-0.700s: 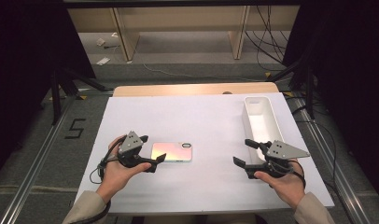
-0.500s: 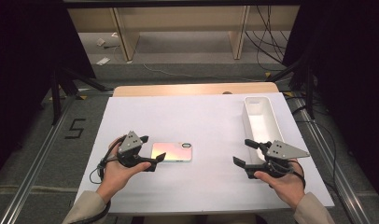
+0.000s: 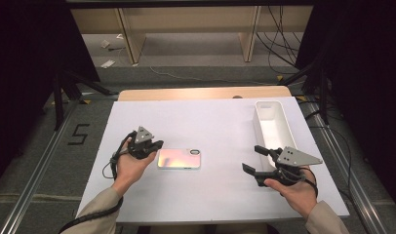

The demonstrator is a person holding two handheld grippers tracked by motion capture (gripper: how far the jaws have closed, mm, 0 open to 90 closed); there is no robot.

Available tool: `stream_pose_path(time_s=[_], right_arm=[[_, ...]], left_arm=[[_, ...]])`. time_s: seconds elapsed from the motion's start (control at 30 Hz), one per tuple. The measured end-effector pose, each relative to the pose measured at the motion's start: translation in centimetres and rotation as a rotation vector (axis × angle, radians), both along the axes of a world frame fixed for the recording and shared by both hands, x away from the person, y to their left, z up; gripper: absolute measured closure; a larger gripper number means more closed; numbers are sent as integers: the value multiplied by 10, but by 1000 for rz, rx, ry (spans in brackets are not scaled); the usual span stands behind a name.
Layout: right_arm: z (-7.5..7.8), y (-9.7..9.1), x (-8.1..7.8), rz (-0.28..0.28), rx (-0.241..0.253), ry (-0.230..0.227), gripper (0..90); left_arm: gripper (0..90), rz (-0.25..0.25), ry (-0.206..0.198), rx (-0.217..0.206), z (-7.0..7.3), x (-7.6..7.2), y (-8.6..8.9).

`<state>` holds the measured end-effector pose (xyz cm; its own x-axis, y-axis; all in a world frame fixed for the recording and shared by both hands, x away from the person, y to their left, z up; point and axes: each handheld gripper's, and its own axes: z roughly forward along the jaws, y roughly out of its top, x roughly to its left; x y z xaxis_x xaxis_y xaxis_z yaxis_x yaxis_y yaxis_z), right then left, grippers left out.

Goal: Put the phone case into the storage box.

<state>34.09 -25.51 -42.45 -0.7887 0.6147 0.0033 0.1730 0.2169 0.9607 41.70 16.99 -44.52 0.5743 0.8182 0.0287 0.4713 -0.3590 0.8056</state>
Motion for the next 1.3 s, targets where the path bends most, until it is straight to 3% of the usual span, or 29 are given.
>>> stream_pose_path(time_s=[0.03, 0.23, 0.4, 0.57, 0.87, 1.3], right_arm=[[0, 0, 0, -1, -1, 3, 248], [0, -1, 0, -4, -2, 3, 251], [-1, -1, 0, -4, -2, 6, 251], [-1, -1, 0, -12, -11, 2, 254], [-2, -3, -1, -17, -8, 7, 254], [-1, -3, -2, -23, -4, 5, 254]], left_arm=[[898, 22, 15, 5, -3, 11, -1], [899, 38, 62, 57, -16, 34, -7], [899, 28, 81, 77, -21, 42, -12], [899, 26, 128, 95, -34, 53, -17], [899, 10, 176, 115, -41, 56, -20], [899, -13, 232, 136, -37, 49, -17]])
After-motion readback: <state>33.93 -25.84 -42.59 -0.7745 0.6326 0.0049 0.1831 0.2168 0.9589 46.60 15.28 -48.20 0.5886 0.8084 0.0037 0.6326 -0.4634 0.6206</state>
